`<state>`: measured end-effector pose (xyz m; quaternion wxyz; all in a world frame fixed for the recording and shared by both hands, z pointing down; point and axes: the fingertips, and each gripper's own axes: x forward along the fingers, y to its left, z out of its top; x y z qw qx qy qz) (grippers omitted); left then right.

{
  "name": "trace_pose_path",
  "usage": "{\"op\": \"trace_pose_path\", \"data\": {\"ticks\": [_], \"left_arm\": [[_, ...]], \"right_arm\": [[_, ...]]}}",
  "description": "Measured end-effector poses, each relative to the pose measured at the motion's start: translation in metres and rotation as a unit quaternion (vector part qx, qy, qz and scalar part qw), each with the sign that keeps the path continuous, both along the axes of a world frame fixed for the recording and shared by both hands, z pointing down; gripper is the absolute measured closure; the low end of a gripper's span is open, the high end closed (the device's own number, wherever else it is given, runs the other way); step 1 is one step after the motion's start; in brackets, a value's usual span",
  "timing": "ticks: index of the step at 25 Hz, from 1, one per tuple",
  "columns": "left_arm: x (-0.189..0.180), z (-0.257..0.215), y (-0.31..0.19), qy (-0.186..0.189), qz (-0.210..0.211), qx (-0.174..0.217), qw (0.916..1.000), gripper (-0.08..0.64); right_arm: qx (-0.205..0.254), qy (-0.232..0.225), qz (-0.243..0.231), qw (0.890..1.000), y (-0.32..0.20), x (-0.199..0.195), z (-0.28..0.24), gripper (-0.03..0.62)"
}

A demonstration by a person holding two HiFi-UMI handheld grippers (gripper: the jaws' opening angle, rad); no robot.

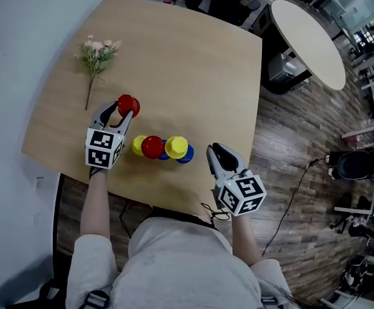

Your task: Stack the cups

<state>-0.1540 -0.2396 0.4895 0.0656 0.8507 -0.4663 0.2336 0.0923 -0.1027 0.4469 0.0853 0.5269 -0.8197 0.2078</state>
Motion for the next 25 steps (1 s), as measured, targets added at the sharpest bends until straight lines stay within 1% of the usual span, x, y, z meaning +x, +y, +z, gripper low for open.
{"op": "trace_pose_path", "data": {"ticks": [2,4,9,13,17,20,25], "left_arm": [[0.006,-0.015,0.013,0.004,0.008,0.006,0.9999,0.362],[0.010,-0.029,0.026,0.012,0.013,0.011,0.9998,0.362],[0.022,-0.069,0.058,0.029,0.025,0.024,0.9990,0.364],[0.039,-0.090,0.085,0.038,0.047,0.022,0.9979,0.364],[0.065,-0.095,0.110,0.037,0.075,0.009,0.9964,0.364],[0.083,-0.091,0.122,0.029,0.093,0.000,0.9953,0.364],[0.103,-0.082,0.134,0.014,0.111,-0.011,0.9937,0.364]], "right_arm": [[0.005,-0.003,-0.003,1.000,-0.001,-0.001,-0.002,0.559],[0.005,-0.007,-0.006,1.000,-0.002,-0.001,-0.002,0.580],[0.003,-0.020,-0.025,0.999,0.003,0.000,-0.003,0.580],[0.008,-0.020,-0.039,0.999,0.008,-0.002,-0.004,0.581],[0.015,-0.024,-0.050,0.998,0.016,-0.001,-0.008,0.581],[0.018,-0.025,-0.055,0.998,0.022,0.000,-0.009,0.581],[0.020,-0.023,-0.057,0.998,0.033,0.005,-0.010,0.581]]}}
